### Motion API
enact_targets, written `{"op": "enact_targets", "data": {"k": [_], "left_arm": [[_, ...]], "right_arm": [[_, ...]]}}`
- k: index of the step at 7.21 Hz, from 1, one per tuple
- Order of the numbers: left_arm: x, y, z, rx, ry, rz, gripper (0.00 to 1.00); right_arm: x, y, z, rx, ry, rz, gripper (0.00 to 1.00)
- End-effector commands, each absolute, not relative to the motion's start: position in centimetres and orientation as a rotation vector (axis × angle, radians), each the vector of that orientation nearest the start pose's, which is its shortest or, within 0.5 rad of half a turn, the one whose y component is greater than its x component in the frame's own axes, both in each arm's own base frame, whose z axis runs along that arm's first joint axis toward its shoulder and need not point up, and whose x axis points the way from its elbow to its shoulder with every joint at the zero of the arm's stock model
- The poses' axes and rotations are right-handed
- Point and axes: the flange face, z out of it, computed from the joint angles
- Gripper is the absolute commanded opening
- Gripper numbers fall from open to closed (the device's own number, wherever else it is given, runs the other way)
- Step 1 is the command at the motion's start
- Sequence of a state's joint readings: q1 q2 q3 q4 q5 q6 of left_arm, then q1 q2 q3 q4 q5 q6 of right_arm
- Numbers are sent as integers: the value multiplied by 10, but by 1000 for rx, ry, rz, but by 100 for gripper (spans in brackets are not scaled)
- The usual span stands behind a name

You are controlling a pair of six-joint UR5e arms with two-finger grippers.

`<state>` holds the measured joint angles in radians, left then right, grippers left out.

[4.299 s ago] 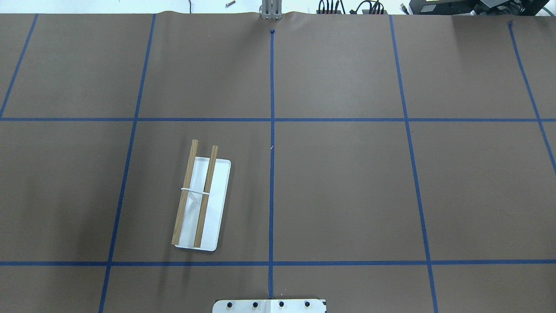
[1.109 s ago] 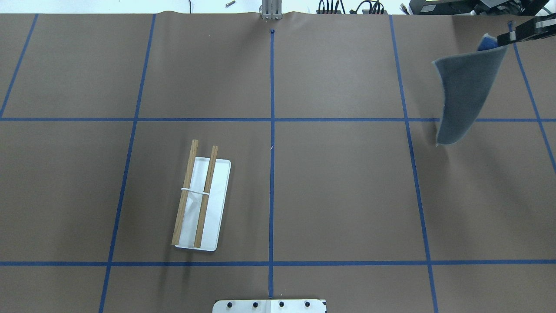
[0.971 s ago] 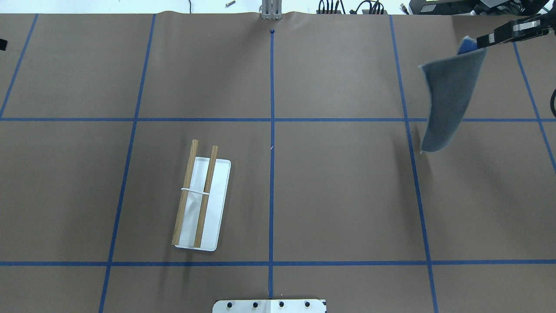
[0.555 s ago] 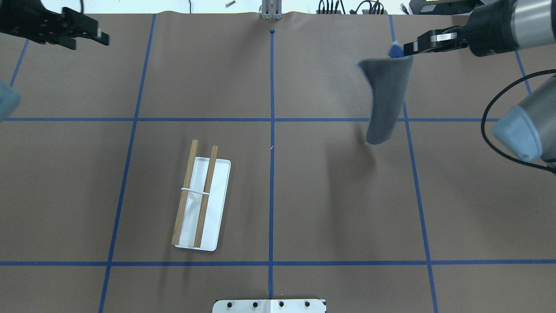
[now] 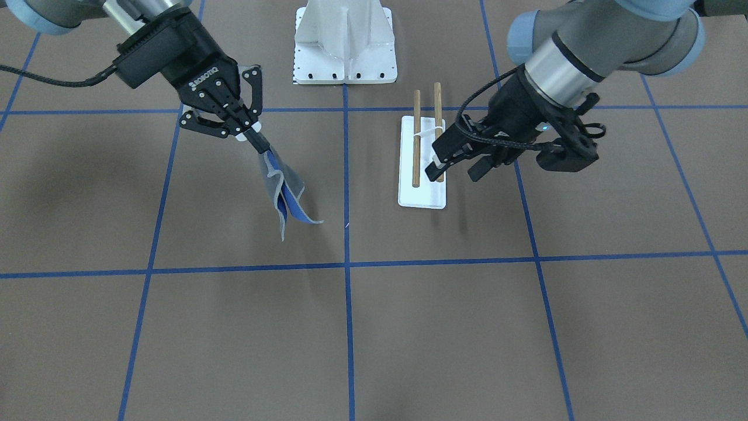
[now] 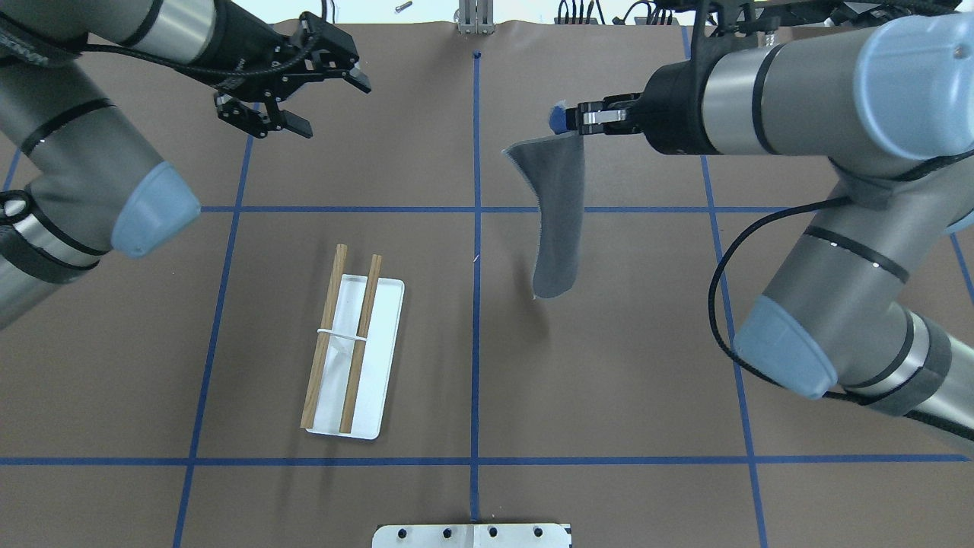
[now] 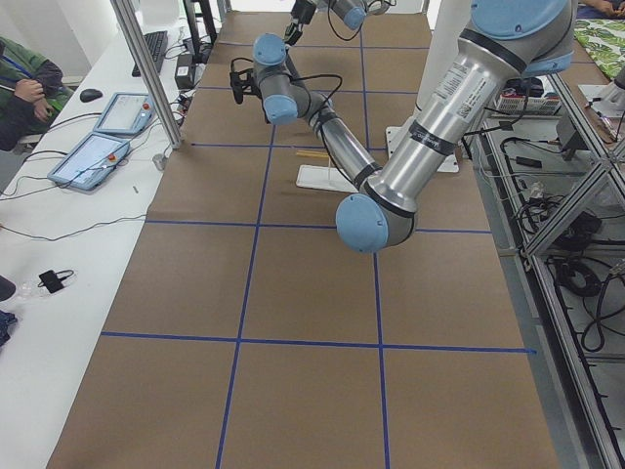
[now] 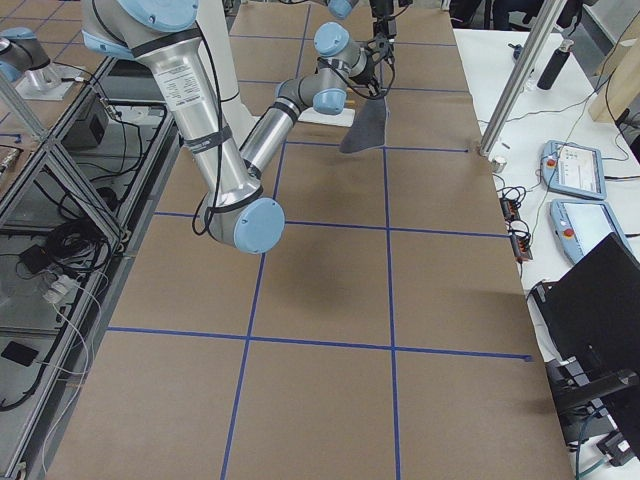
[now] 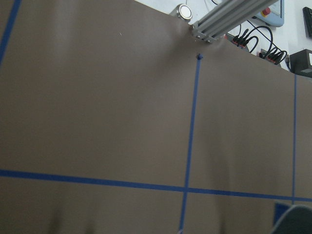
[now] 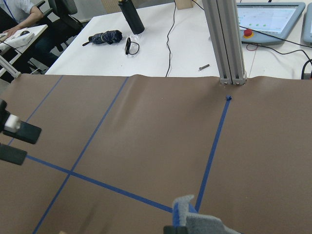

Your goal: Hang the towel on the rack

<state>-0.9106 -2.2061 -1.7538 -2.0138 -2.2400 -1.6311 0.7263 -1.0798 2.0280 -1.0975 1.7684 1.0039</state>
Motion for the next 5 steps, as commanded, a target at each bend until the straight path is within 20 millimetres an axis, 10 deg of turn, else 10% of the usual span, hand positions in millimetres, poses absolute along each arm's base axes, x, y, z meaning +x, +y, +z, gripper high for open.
{"op": "enact_targets", "data": {"k": [1, 5], "left_arm": [[375, -514, 125, -109, 1353, -483, 98], [410, -491, 89, -153, 1395, -565, 98]], "right_arm": [[-367, -415, 109, 798, -1218, 9, 0], [-408, -380, 87, 854, -1201, 16, 0]]}}
